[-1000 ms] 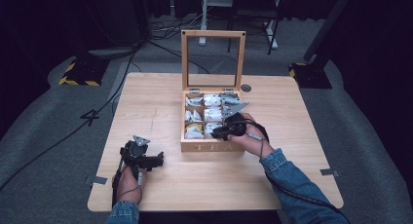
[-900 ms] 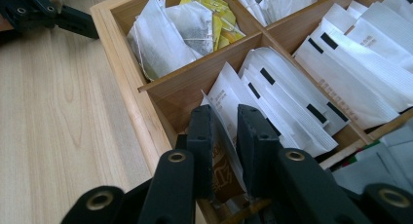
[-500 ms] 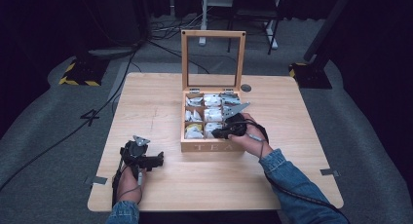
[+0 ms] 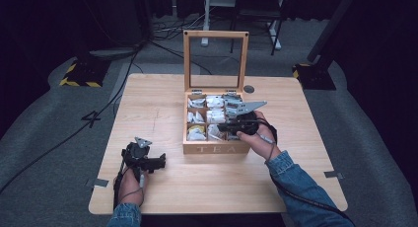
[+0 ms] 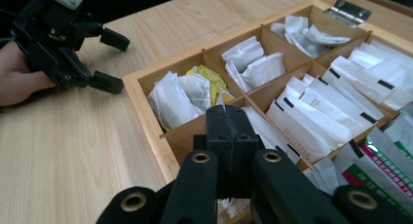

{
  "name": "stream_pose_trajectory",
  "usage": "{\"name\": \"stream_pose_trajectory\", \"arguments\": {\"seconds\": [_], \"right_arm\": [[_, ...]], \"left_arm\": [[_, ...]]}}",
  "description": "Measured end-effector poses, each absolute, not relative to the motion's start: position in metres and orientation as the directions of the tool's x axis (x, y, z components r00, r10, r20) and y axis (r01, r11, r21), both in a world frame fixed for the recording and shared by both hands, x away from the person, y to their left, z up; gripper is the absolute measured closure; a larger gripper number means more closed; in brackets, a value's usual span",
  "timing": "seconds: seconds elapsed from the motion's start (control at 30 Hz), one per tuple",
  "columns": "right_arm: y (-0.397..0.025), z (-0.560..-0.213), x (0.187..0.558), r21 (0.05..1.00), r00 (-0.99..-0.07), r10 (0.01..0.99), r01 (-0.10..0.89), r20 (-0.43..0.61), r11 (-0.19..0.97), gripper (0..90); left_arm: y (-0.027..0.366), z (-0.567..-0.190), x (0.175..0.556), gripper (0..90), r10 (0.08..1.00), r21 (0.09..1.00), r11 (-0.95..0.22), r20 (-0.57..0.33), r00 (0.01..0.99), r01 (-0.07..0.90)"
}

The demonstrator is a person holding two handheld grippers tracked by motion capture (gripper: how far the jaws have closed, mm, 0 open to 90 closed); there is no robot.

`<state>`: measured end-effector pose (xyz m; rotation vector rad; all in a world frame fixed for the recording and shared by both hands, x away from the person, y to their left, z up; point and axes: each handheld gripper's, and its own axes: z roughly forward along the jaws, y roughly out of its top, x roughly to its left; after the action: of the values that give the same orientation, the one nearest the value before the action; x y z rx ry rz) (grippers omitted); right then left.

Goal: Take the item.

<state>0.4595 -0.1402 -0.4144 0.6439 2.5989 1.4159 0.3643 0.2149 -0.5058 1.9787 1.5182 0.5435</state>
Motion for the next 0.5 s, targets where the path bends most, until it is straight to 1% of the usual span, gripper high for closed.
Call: {"name": "stream_pose_trajectory", "arguments": {"seconds": [0.5], "right_arm": [[-0.169,-0.386,0.449,0.877,-0.887,0.447,0.301,0.114,0.374,90.0]], "left_arm": [[0.215,-0.506,0.365,0.0,0.962,0.662,-0.184,-0.029,0.270,0.727]]}}
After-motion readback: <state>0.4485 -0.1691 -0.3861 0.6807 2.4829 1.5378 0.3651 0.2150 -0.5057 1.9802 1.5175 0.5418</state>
